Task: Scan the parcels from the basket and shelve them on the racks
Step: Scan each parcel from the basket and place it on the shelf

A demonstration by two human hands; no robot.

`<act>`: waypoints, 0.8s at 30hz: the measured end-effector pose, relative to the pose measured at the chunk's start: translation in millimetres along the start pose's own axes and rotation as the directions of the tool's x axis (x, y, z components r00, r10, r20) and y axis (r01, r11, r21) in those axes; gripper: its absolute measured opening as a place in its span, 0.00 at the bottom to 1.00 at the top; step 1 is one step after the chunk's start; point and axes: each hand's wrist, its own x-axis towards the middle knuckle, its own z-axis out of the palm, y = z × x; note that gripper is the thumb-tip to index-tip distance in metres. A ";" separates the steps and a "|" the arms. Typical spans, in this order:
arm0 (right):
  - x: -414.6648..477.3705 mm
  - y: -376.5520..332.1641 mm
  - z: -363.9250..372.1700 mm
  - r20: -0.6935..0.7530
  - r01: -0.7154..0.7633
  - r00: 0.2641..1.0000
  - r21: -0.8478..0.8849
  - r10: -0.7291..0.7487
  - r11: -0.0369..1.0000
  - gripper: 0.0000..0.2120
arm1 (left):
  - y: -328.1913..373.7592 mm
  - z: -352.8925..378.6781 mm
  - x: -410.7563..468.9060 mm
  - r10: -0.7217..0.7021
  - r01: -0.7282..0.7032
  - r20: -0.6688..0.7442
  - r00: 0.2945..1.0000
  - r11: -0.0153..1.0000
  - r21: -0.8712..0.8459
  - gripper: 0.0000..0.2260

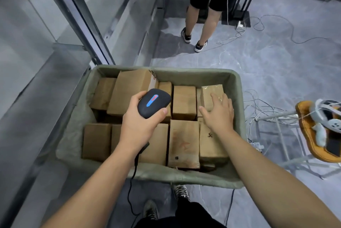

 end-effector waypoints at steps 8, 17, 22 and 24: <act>26.2 6.7 15.8 0.078 -0.061 0.995 -0.062 0.066 0.996 0.33 | -10.5 13.4 -1.2 -0.055 0.054 -0.089 0.995 0.998 -0.015 0.26; 6.6 -5.0 -6.0 0.072 0.001 0.997 0.450 -0.038 0.893 0.32 | -10.7 -0.2 -2.9 -0.070 0.050 -0.179 0.981 0.992 -0.113 0.31; -15.9 -5.0 13.6 0.236 -0.108 0.968 0.690 -0.081 0.715 0.31 | -23.3 -6.5 -10.4 -0.094 0.073 -0.197 0.976 0.991 -0.110 0.30; -24.3 -4.5 22.5 0.296 -0.186 0.952 0.759 -0.077 0.624 0.30 | -28.8 -8.9 -16.4 -0.111 0.089 -0.212 0.971 0.990 -0.108 0.30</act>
